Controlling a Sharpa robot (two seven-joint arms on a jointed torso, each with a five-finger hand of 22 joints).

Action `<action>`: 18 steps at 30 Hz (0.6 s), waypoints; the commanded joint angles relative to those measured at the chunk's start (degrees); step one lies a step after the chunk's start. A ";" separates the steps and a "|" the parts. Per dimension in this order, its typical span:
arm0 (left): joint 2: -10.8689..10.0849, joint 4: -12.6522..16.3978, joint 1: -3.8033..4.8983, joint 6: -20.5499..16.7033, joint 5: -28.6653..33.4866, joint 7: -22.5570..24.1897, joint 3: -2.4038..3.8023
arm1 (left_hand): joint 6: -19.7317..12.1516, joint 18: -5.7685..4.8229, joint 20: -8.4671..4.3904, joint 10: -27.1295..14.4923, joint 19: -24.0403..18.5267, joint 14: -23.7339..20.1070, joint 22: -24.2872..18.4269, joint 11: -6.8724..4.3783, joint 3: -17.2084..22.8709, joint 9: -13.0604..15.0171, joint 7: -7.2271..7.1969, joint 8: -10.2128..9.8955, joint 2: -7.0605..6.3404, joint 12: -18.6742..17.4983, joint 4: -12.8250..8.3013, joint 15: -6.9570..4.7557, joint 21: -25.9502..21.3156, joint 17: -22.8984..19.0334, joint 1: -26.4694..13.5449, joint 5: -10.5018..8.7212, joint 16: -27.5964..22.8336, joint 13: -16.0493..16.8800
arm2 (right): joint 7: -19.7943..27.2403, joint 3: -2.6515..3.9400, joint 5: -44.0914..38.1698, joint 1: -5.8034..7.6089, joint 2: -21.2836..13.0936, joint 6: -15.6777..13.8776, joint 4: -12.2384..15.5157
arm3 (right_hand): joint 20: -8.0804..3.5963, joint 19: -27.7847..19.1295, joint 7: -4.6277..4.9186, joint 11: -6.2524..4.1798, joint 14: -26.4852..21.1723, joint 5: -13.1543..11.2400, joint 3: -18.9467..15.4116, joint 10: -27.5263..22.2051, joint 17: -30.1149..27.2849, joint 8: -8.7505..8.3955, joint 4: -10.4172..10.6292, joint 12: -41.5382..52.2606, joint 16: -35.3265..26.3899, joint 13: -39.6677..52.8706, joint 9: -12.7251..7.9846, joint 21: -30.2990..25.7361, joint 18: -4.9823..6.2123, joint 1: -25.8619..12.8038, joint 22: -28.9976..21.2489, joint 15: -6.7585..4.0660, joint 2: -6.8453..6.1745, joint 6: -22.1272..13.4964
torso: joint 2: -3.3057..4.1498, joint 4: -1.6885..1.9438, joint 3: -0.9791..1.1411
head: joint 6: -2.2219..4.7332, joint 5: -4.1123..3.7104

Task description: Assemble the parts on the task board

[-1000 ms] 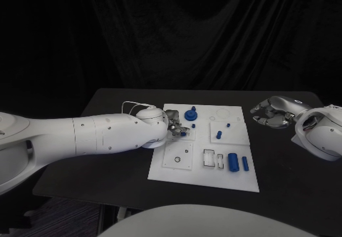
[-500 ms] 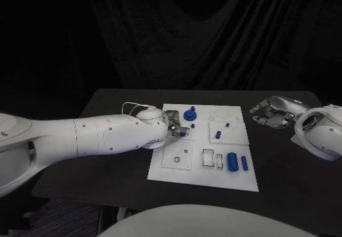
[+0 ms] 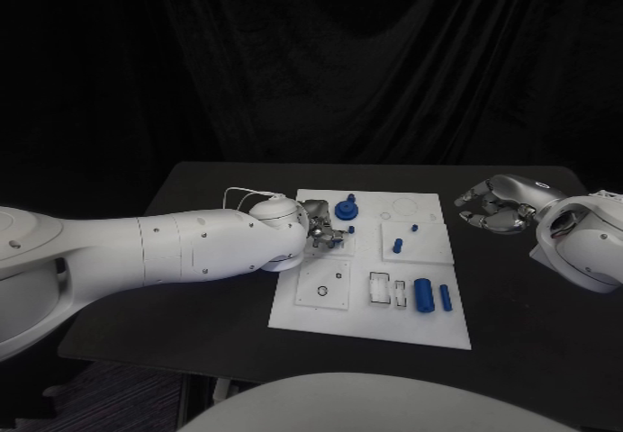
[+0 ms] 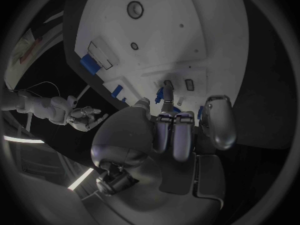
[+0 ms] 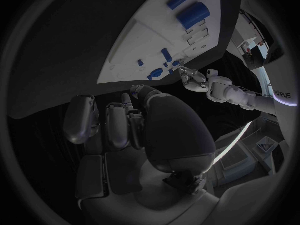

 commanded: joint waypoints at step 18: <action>-0.96 0.82 -0.39 -3.77 -0.10 3.09 0.05 | 2.17 0.16 -0.19 6.07 0.51 5.95 9.54 -0.37 0.08 2.70 -0.69 2.52 -0.51 0.14 0.13 -0.27 0.00 15.09 1.41 -0.34 0.15 14.96 | 0.41 0.04 0.26 -0.14 -0.43 -0.76 0.58 | -0.04 -0.27 0.12 0.53 1.92 0.28 0.30 0.06 0.03 -0.03 -0.02 -0.24 -0.26 8.51 -0.09 -0.17 1.02 -0.68 8.75 0.47 0.09 0.45 | 0.03 0.02 0.01 | -0.01 -0.22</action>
